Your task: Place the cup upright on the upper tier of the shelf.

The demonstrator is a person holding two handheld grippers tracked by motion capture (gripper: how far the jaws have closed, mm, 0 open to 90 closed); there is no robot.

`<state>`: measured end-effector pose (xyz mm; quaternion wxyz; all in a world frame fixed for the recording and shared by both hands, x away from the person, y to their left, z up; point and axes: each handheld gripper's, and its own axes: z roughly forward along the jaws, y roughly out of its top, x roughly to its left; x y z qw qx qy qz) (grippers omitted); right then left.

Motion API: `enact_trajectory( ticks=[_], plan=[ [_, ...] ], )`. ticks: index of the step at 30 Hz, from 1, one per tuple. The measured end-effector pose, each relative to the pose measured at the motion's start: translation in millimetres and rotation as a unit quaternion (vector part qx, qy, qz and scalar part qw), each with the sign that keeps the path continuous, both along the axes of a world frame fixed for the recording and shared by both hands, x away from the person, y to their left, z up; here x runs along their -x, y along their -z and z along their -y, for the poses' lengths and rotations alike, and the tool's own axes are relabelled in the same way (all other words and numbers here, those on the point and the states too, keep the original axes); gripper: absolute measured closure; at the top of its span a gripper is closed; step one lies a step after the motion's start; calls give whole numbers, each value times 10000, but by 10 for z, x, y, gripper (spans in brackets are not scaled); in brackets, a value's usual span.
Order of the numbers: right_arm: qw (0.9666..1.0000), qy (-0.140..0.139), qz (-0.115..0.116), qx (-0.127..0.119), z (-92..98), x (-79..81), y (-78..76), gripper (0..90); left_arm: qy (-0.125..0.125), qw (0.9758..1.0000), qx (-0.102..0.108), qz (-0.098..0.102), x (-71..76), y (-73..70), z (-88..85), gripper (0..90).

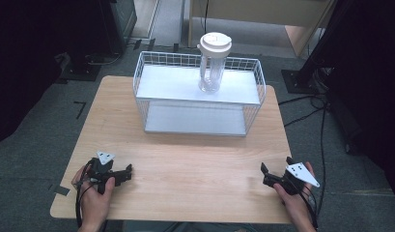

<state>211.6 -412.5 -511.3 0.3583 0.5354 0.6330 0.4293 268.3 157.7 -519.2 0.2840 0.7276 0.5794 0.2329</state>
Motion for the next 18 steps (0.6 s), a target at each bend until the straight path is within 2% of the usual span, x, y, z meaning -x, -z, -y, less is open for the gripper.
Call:
enact_trajectory(
  ticks=[8,11,12,15,16,18],
  plan=[
    [9997,3,-255,26,61,103,76,0,0,10000,2,1,0,0,0,0],
    [9986,22,-503,131,63,124,80,0,0,10000,1,1,0,0,0,0],
    [9986,22,-503,131,63,124,80,0,0,10000,0,1,0,0,0,0],
    [9962,42,-866,120,81,122,90,0,1,10000,0,0,1,0,0,0],
    [9952,-2,-981,49,105,126,95,0,0,10000,0,0,1,0,0,0],
    [9946,-40,-1036,57,114,130,96,0,0,10000,0,1,1,1,0,0]
  ],
)
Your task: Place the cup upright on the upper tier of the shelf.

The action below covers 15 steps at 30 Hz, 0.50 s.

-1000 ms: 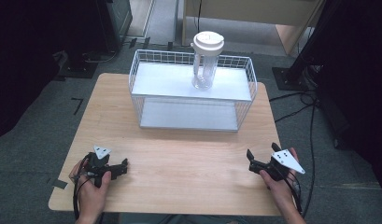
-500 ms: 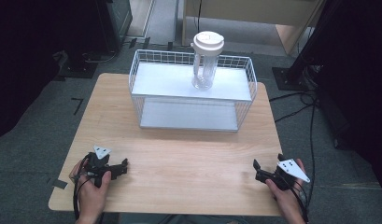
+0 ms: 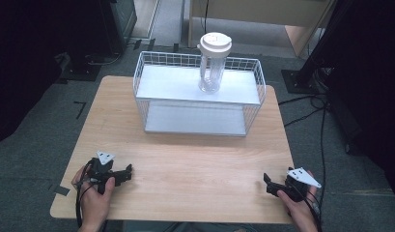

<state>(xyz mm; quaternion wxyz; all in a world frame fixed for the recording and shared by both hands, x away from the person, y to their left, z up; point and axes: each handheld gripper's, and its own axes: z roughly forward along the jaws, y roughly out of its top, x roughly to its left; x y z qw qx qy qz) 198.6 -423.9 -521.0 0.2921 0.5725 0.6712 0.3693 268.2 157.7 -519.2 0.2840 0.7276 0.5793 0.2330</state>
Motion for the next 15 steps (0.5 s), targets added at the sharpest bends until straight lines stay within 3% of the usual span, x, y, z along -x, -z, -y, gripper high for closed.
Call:
enact_trajectory(
  ticks=[4,6,7,15],
  plan=[
    [9994,-5,-345,94,-4,-7,18,0,1,10000,0,0,0,0,0,0],
    [9979,-17,-609,219,-28,-22,33,0,1,10000,-1,-1,0,0,0,0],
    [9958,-61,-847,340,-51,-48,53,0,1,10000,0,0,0,0,0,0],
    [9953,-78,-941,205,-31,-62,56,0,0,10000,0,0,0,0,0,0]
  ],
)
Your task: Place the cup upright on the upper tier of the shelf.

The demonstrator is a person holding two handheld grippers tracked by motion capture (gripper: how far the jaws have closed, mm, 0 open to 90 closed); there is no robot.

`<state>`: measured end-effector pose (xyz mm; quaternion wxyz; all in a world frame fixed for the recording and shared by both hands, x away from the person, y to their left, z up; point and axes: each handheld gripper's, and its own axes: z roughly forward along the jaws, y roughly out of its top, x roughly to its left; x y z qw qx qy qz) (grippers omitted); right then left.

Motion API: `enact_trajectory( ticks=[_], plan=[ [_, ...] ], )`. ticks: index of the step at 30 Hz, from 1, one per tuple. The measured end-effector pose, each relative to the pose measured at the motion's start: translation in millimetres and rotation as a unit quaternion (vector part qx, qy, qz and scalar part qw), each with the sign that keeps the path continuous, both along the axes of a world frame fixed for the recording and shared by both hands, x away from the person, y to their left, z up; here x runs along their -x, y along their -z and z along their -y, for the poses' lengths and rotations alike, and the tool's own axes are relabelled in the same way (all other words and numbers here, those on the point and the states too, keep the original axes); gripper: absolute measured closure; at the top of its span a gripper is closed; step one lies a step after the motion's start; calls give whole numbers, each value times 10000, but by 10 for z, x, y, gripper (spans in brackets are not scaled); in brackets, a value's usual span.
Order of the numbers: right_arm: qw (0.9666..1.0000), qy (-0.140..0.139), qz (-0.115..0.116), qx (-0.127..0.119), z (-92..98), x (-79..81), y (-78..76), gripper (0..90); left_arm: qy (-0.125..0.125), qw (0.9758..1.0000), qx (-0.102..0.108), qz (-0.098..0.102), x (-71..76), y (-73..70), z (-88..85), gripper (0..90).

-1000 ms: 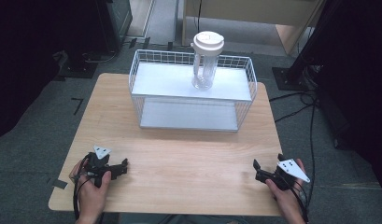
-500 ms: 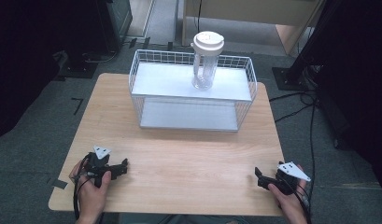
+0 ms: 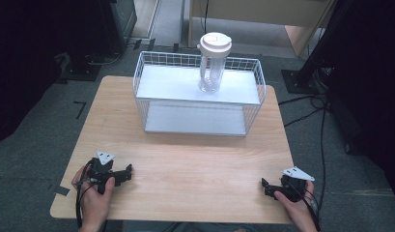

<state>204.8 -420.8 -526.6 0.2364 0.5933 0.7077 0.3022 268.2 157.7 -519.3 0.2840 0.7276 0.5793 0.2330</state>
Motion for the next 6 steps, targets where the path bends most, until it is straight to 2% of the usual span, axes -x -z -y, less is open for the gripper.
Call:
enact_trajectory(
  ticks=[6],
  plan=[
    [10000,6,-4,-8,0,-1,0,0,-63,10000,3,12,-5,1,11,0]
  ],
)
